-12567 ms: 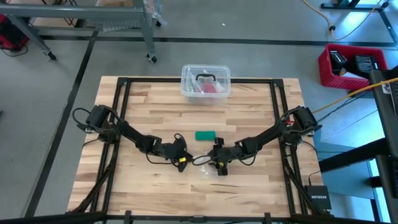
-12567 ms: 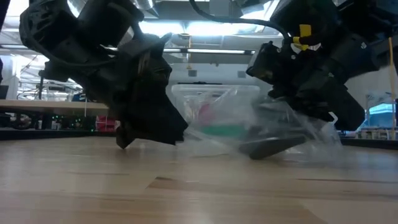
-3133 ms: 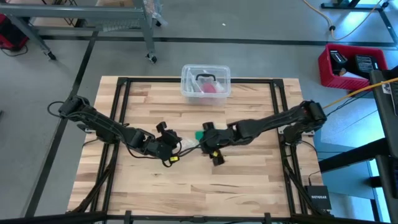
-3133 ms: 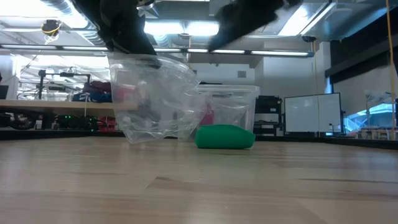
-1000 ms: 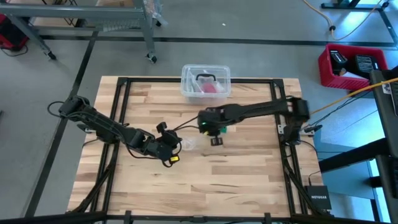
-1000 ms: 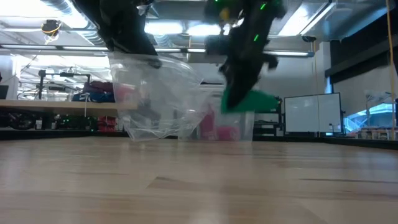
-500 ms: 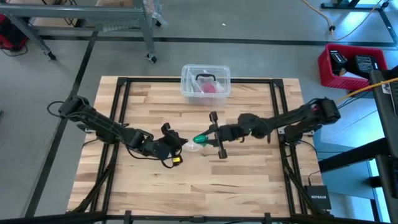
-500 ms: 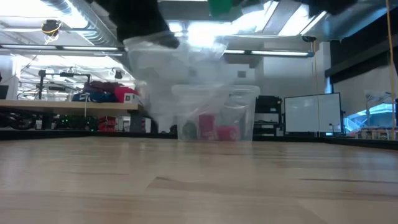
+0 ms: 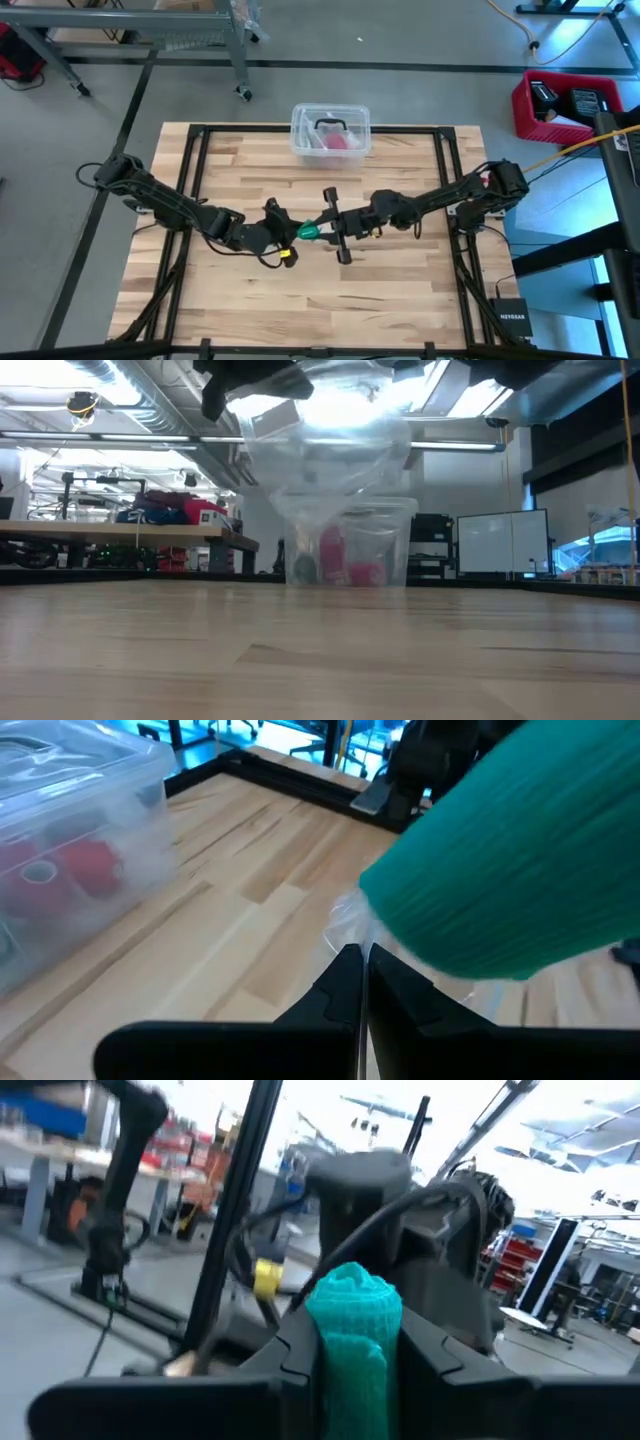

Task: Roll bandage
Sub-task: Put the rolled bandage into the transparent zip bag

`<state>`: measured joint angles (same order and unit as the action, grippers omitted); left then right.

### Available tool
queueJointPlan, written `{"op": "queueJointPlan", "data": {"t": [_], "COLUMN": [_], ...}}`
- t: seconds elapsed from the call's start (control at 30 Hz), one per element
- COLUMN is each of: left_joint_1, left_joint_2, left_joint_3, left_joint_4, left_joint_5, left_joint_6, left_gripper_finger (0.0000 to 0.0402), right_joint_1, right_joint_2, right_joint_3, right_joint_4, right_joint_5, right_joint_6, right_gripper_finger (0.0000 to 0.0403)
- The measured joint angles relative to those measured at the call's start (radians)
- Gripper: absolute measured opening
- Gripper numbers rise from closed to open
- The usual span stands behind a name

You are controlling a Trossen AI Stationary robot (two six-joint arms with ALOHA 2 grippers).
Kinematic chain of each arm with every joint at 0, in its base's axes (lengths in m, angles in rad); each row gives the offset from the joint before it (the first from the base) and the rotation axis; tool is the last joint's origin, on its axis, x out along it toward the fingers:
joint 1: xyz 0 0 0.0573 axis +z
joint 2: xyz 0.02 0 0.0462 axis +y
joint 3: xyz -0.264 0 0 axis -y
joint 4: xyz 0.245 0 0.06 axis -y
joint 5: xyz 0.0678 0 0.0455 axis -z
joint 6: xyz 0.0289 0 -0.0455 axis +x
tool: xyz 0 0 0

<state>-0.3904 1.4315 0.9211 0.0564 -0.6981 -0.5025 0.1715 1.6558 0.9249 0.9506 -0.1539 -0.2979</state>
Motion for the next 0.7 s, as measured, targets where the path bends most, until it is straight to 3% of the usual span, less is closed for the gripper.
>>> {"op": "queueJointPlan", "data": {"t": [0.5, 0.7], "left_joint_1": [0.039, 0.038], "left_joint_2": [-0.007, -0.006], "left_joint_3": [0.001, 0.001], "left_joint_4": [0.024, 0.033], "left_joint_5": [-0.006, -0.006], "left_joint_6": [-0.073, -0.04], "left_gripper_finger": [0.0005, 0.0005], "right_joint_1": [0.04, 0.037], "right_joint_2": [0.0, -0.002], "right_joint_3": [0.0, -0.001], "right_joint_4": [-0.173, -0.211], "right_joint_5": [0.017, 0.112], "right_joint_6": [-0.082, -0.111], "right_gripper_finger": [0.0075, 0.0075]}}
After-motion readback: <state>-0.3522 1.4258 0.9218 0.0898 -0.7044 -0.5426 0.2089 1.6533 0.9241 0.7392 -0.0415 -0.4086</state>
